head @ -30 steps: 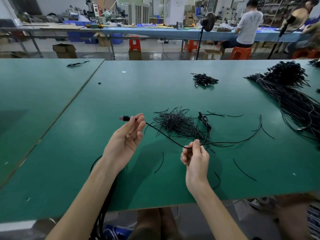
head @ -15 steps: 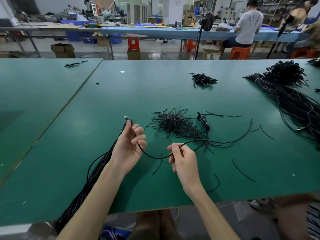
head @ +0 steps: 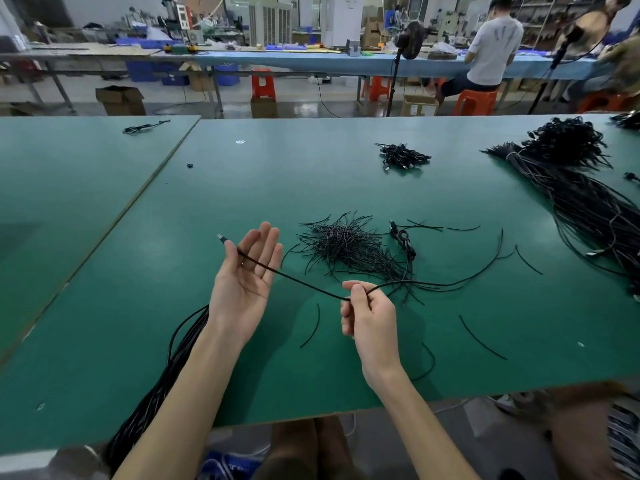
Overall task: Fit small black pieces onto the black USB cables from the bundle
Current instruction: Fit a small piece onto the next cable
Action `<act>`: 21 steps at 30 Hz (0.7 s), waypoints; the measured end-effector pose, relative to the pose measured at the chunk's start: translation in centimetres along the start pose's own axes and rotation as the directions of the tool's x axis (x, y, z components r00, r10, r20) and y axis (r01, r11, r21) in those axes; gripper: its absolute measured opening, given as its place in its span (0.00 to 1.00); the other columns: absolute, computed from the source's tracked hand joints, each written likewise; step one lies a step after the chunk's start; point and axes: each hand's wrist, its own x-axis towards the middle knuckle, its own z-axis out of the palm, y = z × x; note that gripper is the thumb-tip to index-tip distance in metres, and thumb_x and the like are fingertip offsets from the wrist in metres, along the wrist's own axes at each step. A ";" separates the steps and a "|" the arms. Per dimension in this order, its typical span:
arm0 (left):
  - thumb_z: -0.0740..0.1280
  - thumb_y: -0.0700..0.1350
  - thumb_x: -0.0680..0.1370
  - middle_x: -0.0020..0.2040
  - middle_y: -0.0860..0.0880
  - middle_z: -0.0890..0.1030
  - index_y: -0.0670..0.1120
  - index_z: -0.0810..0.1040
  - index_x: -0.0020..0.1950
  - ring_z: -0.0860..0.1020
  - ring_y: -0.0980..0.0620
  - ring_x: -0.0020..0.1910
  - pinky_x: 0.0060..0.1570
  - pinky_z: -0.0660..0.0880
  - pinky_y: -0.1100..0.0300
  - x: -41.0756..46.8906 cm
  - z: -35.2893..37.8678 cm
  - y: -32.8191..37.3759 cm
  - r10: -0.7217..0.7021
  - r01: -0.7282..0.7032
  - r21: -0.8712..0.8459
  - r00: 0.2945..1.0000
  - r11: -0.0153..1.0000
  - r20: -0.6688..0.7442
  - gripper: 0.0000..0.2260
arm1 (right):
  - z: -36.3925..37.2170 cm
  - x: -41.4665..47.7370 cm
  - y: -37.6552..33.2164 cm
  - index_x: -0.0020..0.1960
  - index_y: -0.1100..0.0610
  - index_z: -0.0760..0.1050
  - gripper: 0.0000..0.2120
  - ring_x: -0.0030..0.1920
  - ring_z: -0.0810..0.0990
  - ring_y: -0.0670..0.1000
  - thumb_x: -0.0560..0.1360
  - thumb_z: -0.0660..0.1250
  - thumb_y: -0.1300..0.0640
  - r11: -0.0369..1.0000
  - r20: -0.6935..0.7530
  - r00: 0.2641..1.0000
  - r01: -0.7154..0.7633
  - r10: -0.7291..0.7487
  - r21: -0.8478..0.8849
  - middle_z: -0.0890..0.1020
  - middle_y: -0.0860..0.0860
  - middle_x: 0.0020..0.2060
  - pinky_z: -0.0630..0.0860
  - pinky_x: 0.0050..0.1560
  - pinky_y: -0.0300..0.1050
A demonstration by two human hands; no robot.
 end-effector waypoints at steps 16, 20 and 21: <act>0.61 0.46 0.86 0.67 0.42 0.81 0.36 0.78 0.67 0.80 0.47 0.67 0.60 0.80 0.56 -0.4 0.0 0.8 -0.022 0.021 -0.028 1.000 0.999 -0.017 0.17 | -0.1 0.0 -0.1 0.53 0.57 0.79 0.10 0.29 0.74 0.46 0.86 0.61 0.55 1.000 -0.011 1.000 -0.007 0.007 0.009 0.79 0.48 0.31 0.72 0.30 0.37; 0.68 0.45 0.80 0.41 0.52 0.87 0.43 0.86 0.45 0.85 0.59 0.37 0.31 0.78 0.66 -1.0 0.2 0.9 -0.180 0.178 0.026 0.981 0.984 0.073 0.10 | -0.2 -0.1 0.0 0.50 0.60 0.78 0.13 0.27 0.75 0.47 0.86 0.61 0.53 0.999 -0.026 0.999 -0.019 0.020 0.045 0.80 0.49 0.31 0.70 0.26 0.36; 0.68 0.47 0.80 0.34 0.53 0.84 0.45 0.85 0.42 0.80 0.60 0.27 0.25 0.74 0.67 -1.3 0.2 1.0 -0.244 0.233 0.096 0.962 0.968 0.124 0.11 | -0.2 -0.1 0.0 0.49 0.60 0.78 0.14 0.26 0.75 0.47 0.86 0.60 0.52 0.999 -0.027 0.999 -0.020 0.021 0.044 0.80 0.49 0.30 0.69 0.25 0.36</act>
